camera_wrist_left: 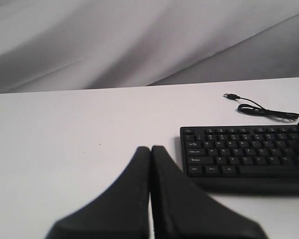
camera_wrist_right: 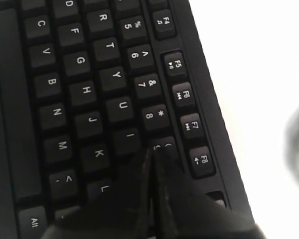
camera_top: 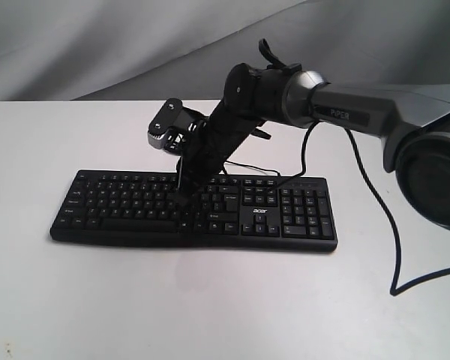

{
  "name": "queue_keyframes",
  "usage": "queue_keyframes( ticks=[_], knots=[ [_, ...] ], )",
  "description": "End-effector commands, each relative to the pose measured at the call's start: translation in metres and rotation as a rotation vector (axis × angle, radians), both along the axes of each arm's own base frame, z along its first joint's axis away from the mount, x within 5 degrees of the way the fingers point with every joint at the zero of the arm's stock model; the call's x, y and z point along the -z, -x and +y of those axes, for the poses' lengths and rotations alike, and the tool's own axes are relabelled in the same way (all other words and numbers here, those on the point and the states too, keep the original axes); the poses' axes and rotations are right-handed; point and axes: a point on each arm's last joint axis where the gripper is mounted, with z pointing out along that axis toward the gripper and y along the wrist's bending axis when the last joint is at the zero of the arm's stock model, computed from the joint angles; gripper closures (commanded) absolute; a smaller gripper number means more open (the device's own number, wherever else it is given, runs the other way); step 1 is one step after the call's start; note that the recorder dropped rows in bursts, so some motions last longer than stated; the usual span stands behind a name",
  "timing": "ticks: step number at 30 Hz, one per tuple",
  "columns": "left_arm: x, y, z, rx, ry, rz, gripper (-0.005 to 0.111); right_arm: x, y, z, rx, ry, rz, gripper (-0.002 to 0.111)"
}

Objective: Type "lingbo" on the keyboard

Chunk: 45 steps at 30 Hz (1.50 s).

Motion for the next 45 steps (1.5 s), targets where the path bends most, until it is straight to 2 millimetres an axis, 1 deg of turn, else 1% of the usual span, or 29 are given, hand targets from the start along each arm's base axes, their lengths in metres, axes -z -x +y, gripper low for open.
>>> queue_keyframes(
  ticks=[1,29,31,44,45],
  knots=[
    [0.0008,0.0000,-0.0001,0.000,0.005,-0.006,0.106,0.0025,0.0001,-0.0027,0.002,0.008,0.010,0.108],
    [0.0008,0.0000,-0.0001,0.000,0.005,-0.006,0.106,0.0027,0.0023,-0.0013,-0.018,0.012,0.016,0.108],
    [0.0008,0.0000,-0.0001,0.000,0.005,-0.006,0.106,0.0054,0.0028,-0.0019,-0.021,0.015,0.011,0.108],
    [0.0008,0.0000,-0.0001,0.000,0.005,-0.006,0.106,0.0046,0.0031,0.0012,-0.033,0.003,-0.008,0.108],
    [0.0008,0.0000,-0.0001,0.000,0.005,-0.006,0.106,0.0071,0.0032,0.0016,-0.035,0.002,-0.003,0.108]
  ],
)
